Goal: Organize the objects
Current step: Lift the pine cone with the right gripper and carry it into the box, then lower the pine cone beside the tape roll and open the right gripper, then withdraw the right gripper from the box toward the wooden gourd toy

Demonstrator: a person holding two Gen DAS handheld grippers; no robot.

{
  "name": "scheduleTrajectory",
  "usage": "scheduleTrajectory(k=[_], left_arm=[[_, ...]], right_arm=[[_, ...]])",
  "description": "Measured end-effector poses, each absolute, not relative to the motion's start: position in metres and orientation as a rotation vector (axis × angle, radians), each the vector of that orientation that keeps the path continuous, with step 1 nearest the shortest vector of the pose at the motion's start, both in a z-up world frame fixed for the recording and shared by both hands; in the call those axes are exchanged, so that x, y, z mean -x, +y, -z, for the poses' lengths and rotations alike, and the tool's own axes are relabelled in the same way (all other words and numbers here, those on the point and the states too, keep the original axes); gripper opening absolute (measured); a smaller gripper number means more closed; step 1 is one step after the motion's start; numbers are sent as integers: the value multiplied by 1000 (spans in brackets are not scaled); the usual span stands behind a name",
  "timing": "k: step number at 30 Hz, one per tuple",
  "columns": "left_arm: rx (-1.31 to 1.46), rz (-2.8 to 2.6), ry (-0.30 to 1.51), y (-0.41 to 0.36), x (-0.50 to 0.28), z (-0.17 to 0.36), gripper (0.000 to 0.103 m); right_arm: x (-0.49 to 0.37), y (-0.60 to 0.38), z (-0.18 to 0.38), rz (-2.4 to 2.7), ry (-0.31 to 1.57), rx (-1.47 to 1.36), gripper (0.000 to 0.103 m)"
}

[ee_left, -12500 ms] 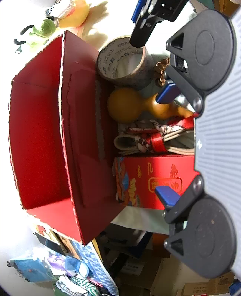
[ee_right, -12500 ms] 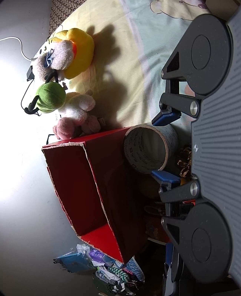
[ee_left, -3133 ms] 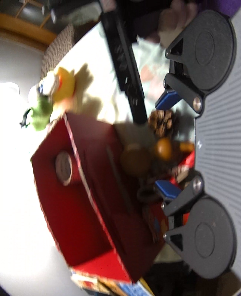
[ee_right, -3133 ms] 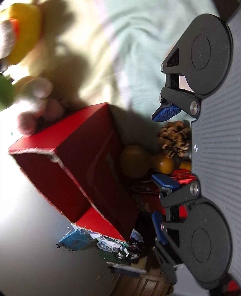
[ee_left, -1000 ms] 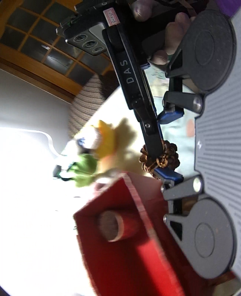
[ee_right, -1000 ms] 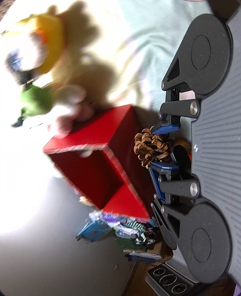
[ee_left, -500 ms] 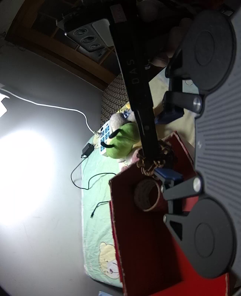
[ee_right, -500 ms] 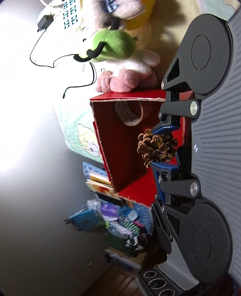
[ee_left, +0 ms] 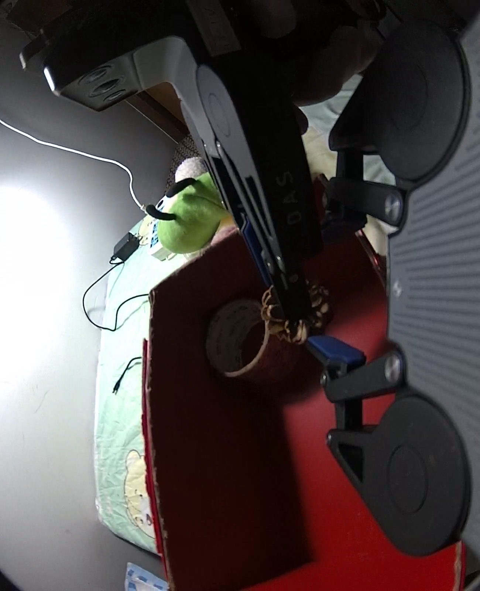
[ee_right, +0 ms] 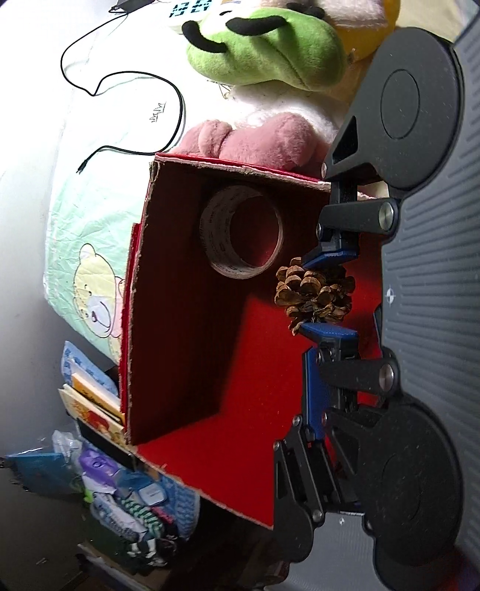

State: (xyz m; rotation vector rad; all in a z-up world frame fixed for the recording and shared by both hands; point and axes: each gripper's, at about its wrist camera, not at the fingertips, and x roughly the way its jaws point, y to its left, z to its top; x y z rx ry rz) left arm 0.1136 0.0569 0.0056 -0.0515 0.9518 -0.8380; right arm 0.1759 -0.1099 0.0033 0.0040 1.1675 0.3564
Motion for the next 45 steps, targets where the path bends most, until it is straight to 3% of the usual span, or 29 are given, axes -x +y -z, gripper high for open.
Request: scheduleTrajectory(k=[13, 37, 45], left_arm=[[16, 778, 1011, 70, -120, 5, 66], [-92, 580, 920, 75, -108, -12, 72], [-120, 457, 915, 80, -97, -22, 80]], right_arm=[[-183, -81, 18, -333, 1231, 267, 35], [-163, -124, -5, -297, 1007, -80, 35], [-140, -130, -11, -299, 959, -150, 36]])
